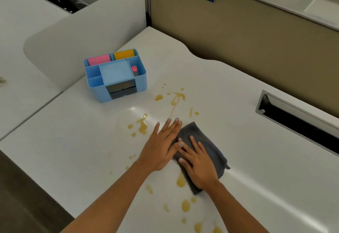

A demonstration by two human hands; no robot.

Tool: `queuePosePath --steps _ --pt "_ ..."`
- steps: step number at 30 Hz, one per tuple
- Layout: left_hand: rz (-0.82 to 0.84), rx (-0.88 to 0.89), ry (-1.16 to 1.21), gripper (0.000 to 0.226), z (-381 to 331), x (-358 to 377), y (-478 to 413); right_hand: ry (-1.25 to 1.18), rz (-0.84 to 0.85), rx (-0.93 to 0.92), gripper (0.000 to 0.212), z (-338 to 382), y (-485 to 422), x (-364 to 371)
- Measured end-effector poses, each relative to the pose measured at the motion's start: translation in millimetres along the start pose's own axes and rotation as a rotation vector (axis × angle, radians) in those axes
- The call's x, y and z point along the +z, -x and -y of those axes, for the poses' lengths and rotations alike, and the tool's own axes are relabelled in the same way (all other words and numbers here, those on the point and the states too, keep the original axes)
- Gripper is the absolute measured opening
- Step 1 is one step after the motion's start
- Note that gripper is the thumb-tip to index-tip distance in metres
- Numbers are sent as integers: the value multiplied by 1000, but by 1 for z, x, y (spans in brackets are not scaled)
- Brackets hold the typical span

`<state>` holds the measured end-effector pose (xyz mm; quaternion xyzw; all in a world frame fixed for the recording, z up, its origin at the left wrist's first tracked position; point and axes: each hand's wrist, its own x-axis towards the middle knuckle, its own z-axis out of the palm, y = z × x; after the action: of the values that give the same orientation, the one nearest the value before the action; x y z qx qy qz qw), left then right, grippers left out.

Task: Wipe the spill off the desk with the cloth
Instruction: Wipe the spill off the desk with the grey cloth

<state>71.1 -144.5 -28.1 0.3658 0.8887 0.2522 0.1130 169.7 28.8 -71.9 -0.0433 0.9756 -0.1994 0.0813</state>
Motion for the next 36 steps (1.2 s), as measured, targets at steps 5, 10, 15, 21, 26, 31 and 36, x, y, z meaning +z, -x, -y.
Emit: queuePosePath --steps 5,10,15,21,26,31,36 --pt "6 -65 29 67 24 -3 -3 11 94 -164 46 -39 38 -11" --pt "-40 -98 62 67 44 -5 -6 18 54 -116 46 -105 0 -55" --pt "-72 -123 93 66 51 -2 -5 29 -146 175 45 -123 -92 -70" --pt "-147 -119 143 62 53 -7 -5 64 -207 464 50 -97 -196 -72" --pt "-226 -148 176 60 60 -17 -6 104 -143 398 51 -81 -244 -74" --pt "-237 -196 214 60 68 -17 -4 71 -122 191 47 -65 -264 -68" --pt "-217 -243 198 58 71 -14 -2 87 -13 -37 47 -40 -254 -56"
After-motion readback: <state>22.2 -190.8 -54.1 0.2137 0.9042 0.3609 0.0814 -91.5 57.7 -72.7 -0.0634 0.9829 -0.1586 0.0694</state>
